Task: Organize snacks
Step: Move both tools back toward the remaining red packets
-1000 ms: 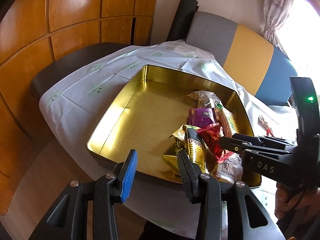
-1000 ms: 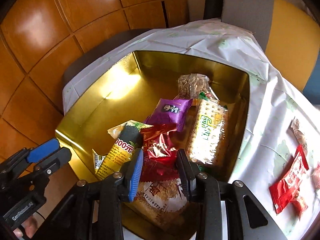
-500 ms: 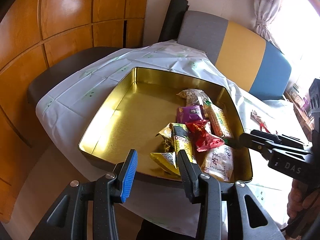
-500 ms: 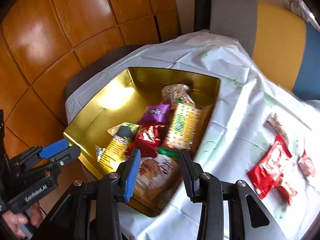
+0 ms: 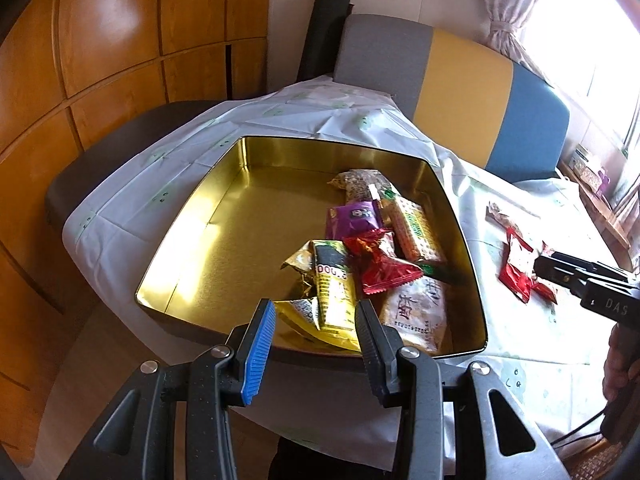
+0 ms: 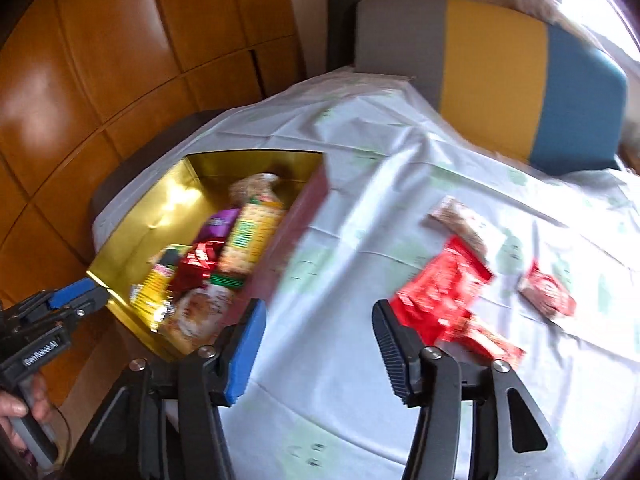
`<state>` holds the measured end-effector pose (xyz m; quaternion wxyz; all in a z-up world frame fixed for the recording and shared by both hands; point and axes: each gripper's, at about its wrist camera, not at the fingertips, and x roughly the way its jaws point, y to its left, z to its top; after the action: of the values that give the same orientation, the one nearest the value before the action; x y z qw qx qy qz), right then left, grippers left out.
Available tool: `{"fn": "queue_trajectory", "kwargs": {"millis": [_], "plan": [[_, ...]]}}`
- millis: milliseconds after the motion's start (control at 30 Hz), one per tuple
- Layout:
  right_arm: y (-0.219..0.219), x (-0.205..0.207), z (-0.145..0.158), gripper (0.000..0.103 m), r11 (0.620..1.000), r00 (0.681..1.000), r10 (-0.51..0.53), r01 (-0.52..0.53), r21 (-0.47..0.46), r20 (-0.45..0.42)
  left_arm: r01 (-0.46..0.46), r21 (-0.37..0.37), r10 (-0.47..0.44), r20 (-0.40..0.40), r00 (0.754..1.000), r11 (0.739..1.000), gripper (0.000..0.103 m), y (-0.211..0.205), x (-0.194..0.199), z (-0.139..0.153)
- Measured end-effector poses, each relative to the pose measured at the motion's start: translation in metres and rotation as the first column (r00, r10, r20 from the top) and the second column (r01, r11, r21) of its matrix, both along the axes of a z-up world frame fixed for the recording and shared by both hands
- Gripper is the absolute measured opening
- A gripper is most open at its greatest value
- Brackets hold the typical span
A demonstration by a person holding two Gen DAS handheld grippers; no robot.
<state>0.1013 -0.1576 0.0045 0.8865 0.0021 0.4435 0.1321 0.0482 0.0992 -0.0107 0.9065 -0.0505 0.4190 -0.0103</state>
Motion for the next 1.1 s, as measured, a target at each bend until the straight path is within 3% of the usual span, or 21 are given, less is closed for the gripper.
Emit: {"fn": "queue_trajectory", "kwargs": {"millis": [333, 567, 733, 900, 1100], "plan": [[-0.081, -0.004, 0.006, 0.066, 0.987, 0.990, -0.142, 0.142, -0.077, 0.010, 0.049, 0.037, -0.049, 0.006, 0.999, 0.998, 0.042, -0.020, -0.001, 0.004], [-0.149, -0.003, 0.004, 0.070, 0.952, 0.962, -0.273, 0.272, -0.139, 0.019, 0.084, 0.059, -0.085, 0.008, 0.996, 0.995, 0.042, -0.037, 0.000, 0.008], [-0.201, -0.001, -0.010, 0.070, 0.903, 0.914, -0.405, 0.402, -0.152, 0.009, 0.125, 0.080, -0.126, 0.009, 0.992, 0.989, 0.042, -0.054, 0.002, 0.012], [-0.241, -0.001, -0.016, 0.070, 0.834, 0.832, -0.551, 0.546, -0.086, -0.066, 0.176, 0.101, -0.177, 0.004, 0.984, 0.979, 0.042, -0.077, 0.005, 0.015], [-0.250, -0.005, -0.014, 0.075, 0.806, 0.802, -0.591, 0.590, -0.038, -0.090, 0.237, 0.120, -0.237, -0.009, 0.971, 0.964, 0.042, -0.106, 0.007, 0.014]]}}
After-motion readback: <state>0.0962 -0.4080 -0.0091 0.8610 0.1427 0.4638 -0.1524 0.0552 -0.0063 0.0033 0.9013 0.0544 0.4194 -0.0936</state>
